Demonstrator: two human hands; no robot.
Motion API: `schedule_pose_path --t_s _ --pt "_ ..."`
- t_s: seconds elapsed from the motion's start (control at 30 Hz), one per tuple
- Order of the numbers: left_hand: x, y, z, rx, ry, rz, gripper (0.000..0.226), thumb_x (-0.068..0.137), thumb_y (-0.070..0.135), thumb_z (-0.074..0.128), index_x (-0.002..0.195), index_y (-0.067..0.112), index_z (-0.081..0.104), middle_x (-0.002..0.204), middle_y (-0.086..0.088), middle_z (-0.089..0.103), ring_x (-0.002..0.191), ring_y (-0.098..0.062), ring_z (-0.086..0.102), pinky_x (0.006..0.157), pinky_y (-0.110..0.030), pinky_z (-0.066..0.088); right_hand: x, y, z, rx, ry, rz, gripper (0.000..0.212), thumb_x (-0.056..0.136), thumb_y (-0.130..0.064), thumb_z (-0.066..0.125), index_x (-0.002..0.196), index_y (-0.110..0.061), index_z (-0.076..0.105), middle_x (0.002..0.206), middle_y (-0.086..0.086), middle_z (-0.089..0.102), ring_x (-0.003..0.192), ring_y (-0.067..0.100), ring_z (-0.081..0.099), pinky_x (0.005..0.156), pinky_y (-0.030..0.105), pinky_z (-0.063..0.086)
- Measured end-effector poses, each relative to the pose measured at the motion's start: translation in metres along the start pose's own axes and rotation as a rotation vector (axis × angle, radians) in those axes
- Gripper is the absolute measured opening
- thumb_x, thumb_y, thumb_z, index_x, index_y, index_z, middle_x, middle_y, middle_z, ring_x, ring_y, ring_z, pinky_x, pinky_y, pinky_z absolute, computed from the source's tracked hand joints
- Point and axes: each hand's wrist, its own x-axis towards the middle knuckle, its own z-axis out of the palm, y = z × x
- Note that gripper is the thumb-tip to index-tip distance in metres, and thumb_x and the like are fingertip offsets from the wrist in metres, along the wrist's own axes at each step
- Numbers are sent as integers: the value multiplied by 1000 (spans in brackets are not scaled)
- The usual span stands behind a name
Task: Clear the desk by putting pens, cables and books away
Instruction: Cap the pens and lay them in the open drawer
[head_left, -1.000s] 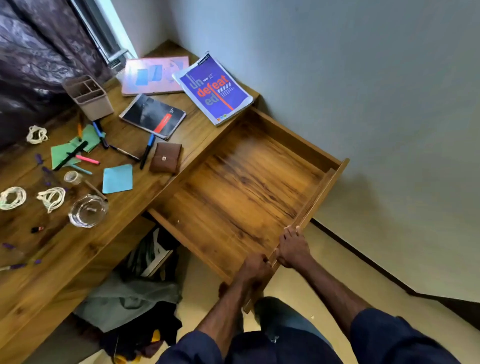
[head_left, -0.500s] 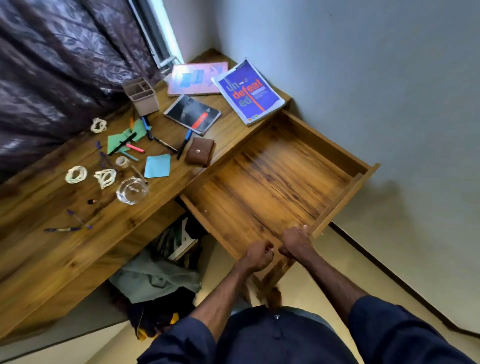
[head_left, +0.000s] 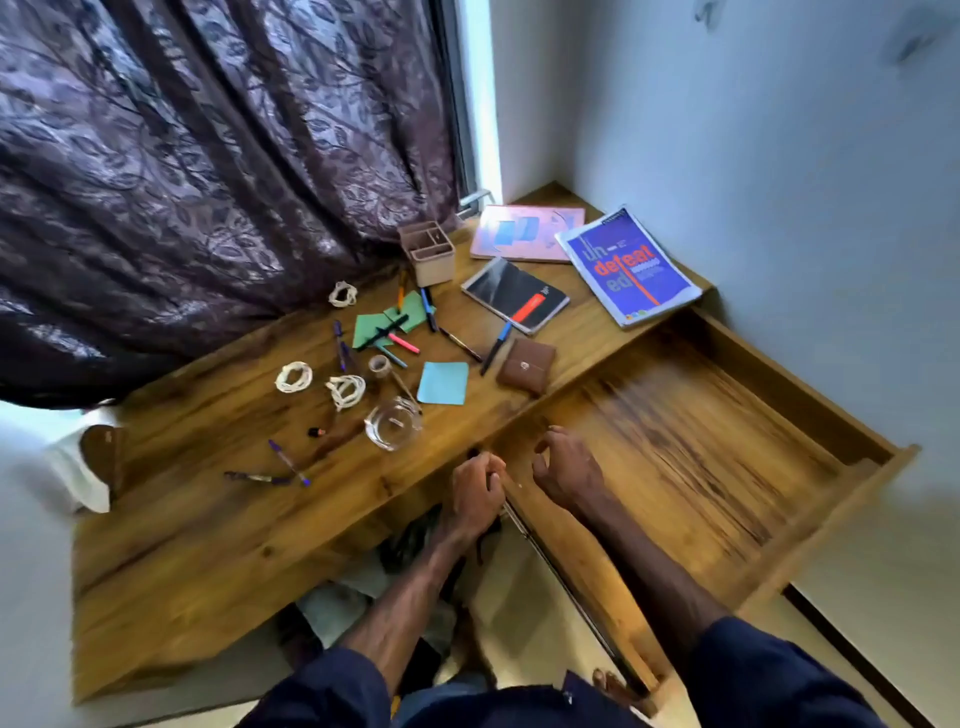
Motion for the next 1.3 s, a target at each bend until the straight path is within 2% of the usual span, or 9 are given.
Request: schedule_pose_path --t_s 0.1,0.2,0.33,0.5,0.67,0.87,0.97,1.1,1.3 --pt "28 -28 -40 -14 75 -6 22 90 6 54 103 13 71 104 -3 75 99 -21 68 91 -34 54 31 -49 15 85 54 -93 17 83 -9 59 92 -4 72 104 12 70 99 32 65 85 40 53" --pt "55 -57 -79 1 110 8 21 91 10 53 104 17 69 105 1 73 99 -18 66 88 -32 55 58 -92 33 141 57 -97 19 84 -10 60 98 -7 72 108 10 68 99 29 65 81 37 53" --pt "79 -91 -125 8 171 -1 22 90 11 54 107 14 69 110 -3 72 105 -24 66 89 -31 51 81 -138 55 162 96 -100 23 83 -11 63 104 -9 72 112 7 70 103 25 66 83 28 47" --pt "95 -120 -158 -39 209 -69 26 88 3 53 107 8 70 110 -7 73 109 -27 65 95 -34 49 102 -171 70 132 37 -173 20 83 -10 63 102 -7 71 106 9 70 103 27 64 91 32 48" --pt "107 -134 -170 -69 234 -111 25 85 0 54 104 6 69 107 -7 73 106 -25 65 91 -28 44 126 -190 76 102 10 -208 16 85 -14 64 99 -7 70 104 11 70 102 31 63 88 40 49" --pt "124 -148 -178 -8 227 -197 23 91 12 55 108 18 68 110 2 73 105 -20 66 86 -29 48 160 -201 84 171 -13 -174 17 87 -14 67 103 -10 71 108 9 70 103 27 64 87 40 53" --pt "137 -155 -179 -19 238 -255 21 91 12 56 108 17 68 110 0 73 107 -22 66 91 -34 51 175 -202 91 205 -37 -142 17 87 -14 67 103 -10 71 105 9 71 98 28 65 82 38 53" --pt "151 -159 -182 33 262 -316 21 91 16 56 108 24 66 113 6 72 110 -19 65 93 -36 51 194 -199 103 230 -70 -122 19 86 -11 63 104 -8 70 105 11 72 97 31 66 82 43 53" --pt "161 -156 -182 46 272 -355 19 89 17 57 105 25 65 109 9 71 105 -16 65 90 -35 51 209 -195 114 234 -112 -94 16 82 -10 62 95 -8 71 95 12 73 90 32 67 76 44 55"
